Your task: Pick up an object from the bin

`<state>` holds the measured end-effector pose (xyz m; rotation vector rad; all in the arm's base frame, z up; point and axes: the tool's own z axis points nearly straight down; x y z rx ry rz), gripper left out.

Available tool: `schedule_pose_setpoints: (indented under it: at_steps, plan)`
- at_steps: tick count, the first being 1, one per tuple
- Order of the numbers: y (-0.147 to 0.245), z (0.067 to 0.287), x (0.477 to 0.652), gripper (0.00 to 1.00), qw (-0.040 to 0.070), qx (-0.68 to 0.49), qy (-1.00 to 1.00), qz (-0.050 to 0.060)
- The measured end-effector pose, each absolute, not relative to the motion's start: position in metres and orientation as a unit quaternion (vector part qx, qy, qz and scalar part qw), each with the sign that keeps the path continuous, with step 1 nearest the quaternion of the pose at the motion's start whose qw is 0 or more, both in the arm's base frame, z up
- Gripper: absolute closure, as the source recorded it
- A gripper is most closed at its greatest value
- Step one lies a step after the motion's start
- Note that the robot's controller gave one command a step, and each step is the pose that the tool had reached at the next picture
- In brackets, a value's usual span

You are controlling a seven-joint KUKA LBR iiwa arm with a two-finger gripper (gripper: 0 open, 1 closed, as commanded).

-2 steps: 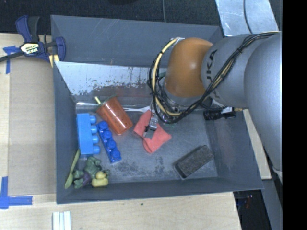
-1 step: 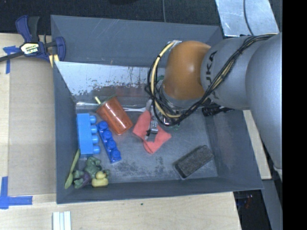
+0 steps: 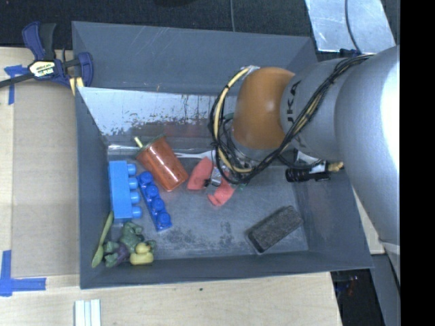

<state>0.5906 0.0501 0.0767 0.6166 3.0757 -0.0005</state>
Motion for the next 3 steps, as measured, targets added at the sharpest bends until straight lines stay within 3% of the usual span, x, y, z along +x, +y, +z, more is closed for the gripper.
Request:
schedule_pose_setpoints:
  at_steps: [1,2,3]
  plan:
    - [0.050,0.077,0.591,1.00,0.002,0.197,0.980,0.000]
    - [0.042,0.134,0.587,1.00,0.001,0.206,0.979,-0.001]
    - [0.049,0.209,0.583,1.00,0.000,0.208,0.978,-0.001]
